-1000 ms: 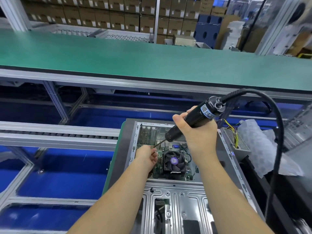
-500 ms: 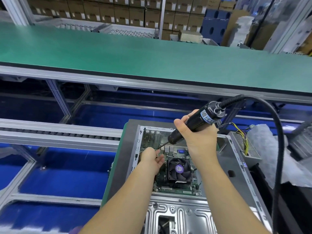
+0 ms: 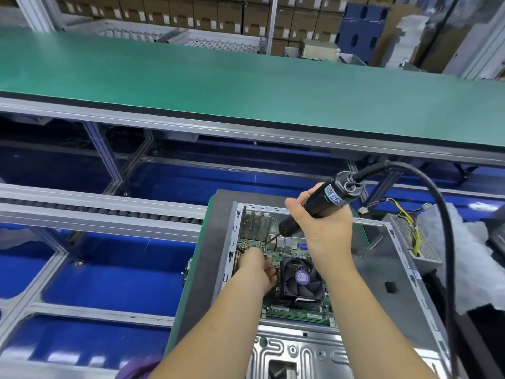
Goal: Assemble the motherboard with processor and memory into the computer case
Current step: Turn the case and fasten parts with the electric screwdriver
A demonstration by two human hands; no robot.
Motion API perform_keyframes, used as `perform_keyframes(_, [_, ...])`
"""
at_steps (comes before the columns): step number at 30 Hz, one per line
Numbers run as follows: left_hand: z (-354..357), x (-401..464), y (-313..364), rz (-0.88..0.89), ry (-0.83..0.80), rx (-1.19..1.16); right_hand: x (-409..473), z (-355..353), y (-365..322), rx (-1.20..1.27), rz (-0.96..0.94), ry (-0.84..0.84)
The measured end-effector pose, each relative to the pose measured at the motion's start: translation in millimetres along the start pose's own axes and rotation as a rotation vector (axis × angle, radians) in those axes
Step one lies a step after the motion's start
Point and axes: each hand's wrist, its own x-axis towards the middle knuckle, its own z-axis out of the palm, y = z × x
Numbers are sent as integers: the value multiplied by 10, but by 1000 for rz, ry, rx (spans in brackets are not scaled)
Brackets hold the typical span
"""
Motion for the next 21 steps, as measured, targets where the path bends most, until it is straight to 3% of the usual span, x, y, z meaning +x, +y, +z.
perform_keyframes(7, [44,76,-39,-65,-7,265,63,68,93,-8,5,1])
perform_keyframes(21, [94,122,-50,-69,-22,351,98,114,211,-46,19,-23])
